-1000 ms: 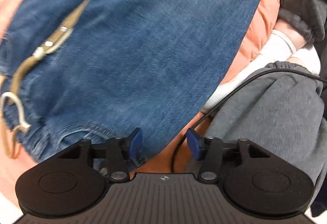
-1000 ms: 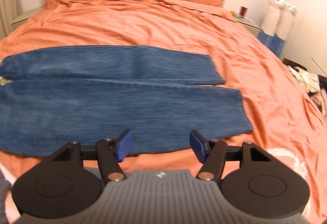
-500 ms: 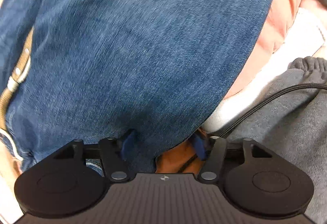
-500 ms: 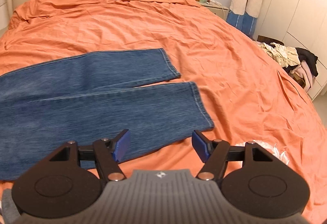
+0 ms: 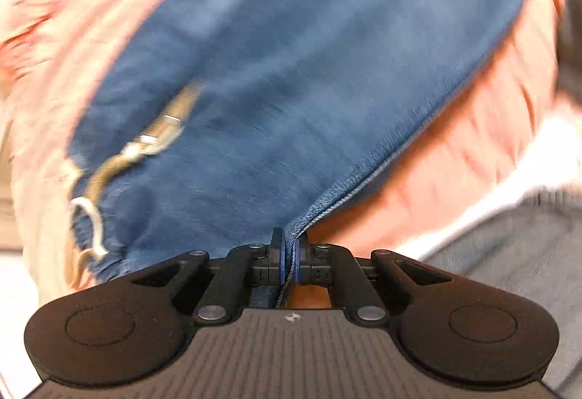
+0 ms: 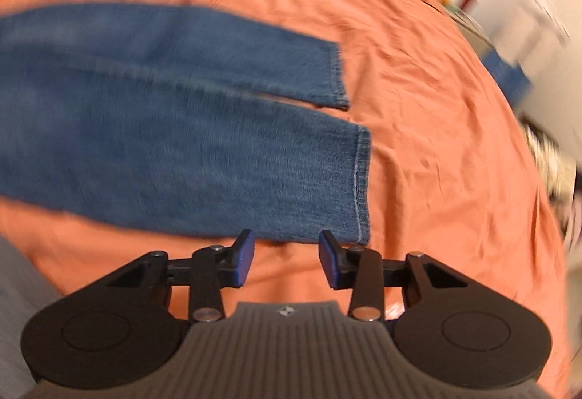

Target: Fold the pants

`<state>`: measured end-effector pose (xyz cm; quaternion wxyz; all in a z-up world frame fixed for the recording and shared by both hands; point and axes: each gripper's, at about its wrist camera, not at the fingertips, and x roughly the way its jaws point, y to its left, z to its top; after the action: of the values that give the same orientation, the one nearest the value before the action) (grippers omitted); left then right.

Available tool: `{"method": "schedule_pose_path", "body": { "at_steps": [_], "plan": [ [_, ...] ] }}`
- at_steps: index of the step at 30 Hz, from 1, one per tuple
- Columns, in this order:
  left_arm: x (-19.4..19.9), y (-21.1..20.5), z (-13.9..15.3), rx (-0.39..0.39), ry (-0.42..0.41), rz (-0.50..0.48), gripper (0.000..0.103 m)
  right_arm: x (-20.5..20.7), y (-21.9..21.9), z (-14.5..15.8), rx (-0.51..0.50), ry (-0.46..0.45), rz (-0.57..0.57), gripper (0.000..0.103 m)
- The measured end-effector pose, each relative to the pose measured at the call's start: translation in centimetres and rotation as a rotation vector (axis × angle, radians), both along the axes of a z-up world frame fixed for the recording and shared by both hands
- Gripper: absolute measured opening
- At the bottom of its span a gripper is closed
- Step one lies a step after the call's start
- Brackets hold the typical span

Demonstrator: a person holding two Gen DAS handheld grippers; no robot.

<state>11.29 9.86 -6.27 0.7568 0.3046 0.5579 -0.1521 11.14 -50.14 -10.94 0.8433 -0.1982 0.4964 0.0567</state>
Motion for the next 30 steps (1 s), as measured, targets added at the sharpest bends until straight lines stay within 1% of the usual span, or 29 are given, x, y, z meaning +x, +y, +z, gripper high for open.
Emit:
{"method": "schedule_pose_path", "body": {
  "at_steps": [2, 5, 6, 7, 8, 9, 11, 12, 13, 14, 15, 18, 20, 22, 26, 28, 30],
  "plan": [
    [0.2, 1.8, 2.6, -0.088, -0.098, 0.104, 0.005, 0.1, 0.4, -1.2, -0.072, 0.017, 0.093, 0.035],
    [0.6, 3.1, 4.5, -0.198, -0.210, 0.247, 0.005, -0.2, 1.5, -3.2, -0.211, 0.019, 0.260, 0.035],
    [1.0, 2.6, 4.5, -0.219, -0.240, 0.276, 0.005, -0.3, 1.9, -3.7, -0.265, 0.014, 0.311, 0.035],
    [0.6, 1.3, 3.8, -0.234, -0.268, 0.300, 0.005, -0.4, 2.2, -4.4, -0.320, 0.002, 0.359, 0.035],
    [0.7, 1.0, 3.8, -0.250, -0.288, 0.324, 0.005, -0.5, 2.3, -5.0, -0.368, -0.001, 0.399, 0.035],
    [0.7, 0.1, 3.3, -0.261, -0.301, 0.341, 0.005, -0.7, 2.5, -5.9, -0.417, 0.002, 0.444, 0.035],
    [1.1, -0.4, 3.4, -0.279, -0.319, 0.368, 0.005, -1.1, 2.5, -7.4, -0.502, -0.002, 0.498, 0.035],
    [1.6, -0.5, 3.0, -0.282, -0.326, 0.378, 0.005, -1.1, 2.5, -7.9, -0.530, -0.009, 0.508, 0.032],
    [1.7, -0.4, 3.1, -0.285, -0.330, 0.387, 0.005, -1.0, 2.3, -8.3, -0.556, -0.021, 0.508, 0.027],
    [1.9, -0.5, 2.8, -0.285, -0.332, 0.392, 0.005, -0.9, 2.2, -8.6, -0.582, -0.036, 0.497, 0.010],
    [1.5, -1.0, 3.3, -0.281, -0.335, 0.393, 0.005, -0.8, 1.9, -8.5, -0.592, -0.052, 0.481, 0.000],
    [1.0, -1.1, 3.2, -0.263, -0.361, 0.387, 0.005, -0.9, 1.2, -6.9, -0.547, -0.134, 0.413, 0.000],
    [0.5, -1.0, 3.7, -0.275, -0.383, 0.397, 0.005, -0.5, 1.3, -5.0, -0.532, -0.206, 0.365, 0.000],
    [0.2, -1.1, 4.3, -0.262, -0.419, 0.384, 0.005, 0.1, 0.9, -2.3, -0.471, -0.259, 0.278, 0.000],
    [0.5, -0.6, 7.3, -0.239, -0.499, 0.361, 0.005, 2.2, 0.8, 3.7, -0.394, -0.357, 0.176, 0.000],
    [1.5, -0.5, 9.1, -0.206, -0.533, 0.327, 0.005, 4.1, 1.0, 6.7, -0.351, -0.398, 0.134, 0.000],
    [3.2, -0.5, 10.3, -0.170, -0.548, 0.296, 0.005, 6.2, 1.4, 8.9, -0.319, -0.416, 0.100, 0.000]
  ]
}}
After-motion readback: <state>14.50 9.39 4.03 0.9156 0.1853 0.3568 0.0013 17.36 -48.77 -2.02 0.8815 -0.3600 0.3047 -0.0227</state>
